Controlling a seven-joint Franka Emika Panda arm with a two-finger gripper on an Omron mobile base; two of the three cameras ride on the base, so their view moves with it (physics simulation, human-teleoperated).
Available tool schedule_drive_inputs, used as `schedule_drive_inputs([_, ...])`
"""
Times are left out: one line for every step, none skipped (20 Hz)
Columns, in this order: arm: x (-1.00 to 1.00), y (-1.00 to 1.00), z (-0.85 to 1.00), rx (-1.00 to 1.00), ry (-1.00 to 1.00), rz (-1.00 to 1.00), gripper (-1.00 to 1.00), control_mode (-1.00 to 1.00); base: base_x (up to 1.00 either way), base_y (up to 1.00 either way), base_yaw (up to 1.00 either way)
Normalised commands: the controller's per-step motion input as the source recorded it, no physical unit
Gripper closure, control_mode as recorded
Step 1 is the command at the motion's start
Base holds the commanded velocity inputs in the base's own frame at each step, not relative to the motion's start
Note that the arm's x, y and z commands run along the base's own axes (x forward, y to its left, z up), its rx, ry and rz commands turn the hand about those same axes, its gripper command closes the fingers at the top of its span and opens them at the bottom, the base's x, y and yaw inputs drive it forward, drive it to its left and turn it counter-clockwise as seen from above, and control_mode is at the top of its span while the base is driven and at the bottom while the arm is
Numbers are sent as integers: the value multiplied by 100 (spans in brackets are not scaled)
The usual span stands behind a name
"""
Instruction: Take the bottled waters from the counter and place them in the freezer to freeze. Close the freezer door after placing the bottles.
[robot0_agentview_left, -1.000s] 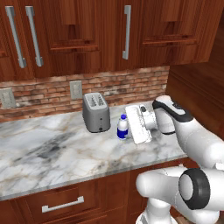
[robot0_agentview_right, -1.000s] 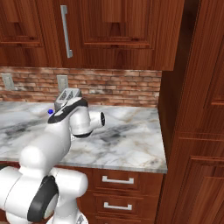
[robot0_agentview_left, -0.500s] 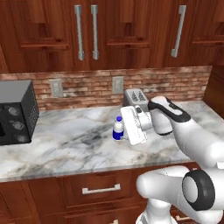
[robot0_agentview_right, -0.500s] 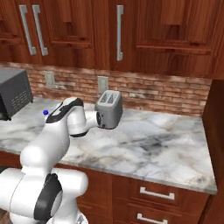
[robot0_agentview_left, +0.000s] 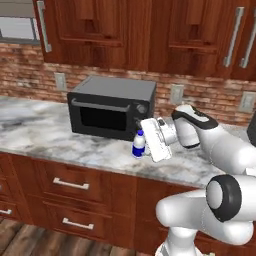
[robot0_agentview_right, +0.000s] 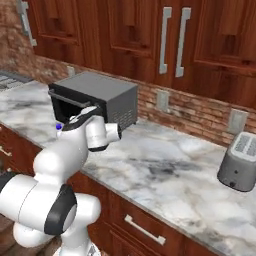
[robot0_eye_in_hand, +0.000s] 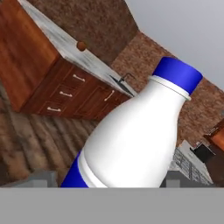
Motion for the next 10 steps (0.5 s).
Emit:
schedule_drive_inputs([0, 0, 0, 0, 0, 0, 100, 100, -11, 100, 68])
schedule_drive_inputs([0, 0, 0, 0, 0, 0, 100, 100, -9, 100, 67])
schedule_drive_inputs([0, 0, 0, 0, 0, 0, 100, 100, -9, 100, 66])
schedule_drive_inputs([0, 0, 0, 0, 0, 0, 100, 100, -8, 100, 66])
schedule_drive_inputs([0, 0, 0, 0, 0, 0, 100, 100, -8, 100, 65])
schedule_drive_inputs([0, 0, 0, 0, 0, 0, 100, 100, -6, 100, 63])
schedule_drive_inputs([0, 0, 0, 0, 0, 0, 100, 100, -4, 100, 59])
schedule_drive_inputs([0, 0, 0, 0, 0, 0, 100, 100, -4, 100, 57])
schedule_drive_inputs([0, 0, 0, 0, 0, 0, 100, 100, -5, 100, 60])
schedule_drive_inputs([0, 0, 0, 0, 0, 0, 100, 100, -11, 100, 69])
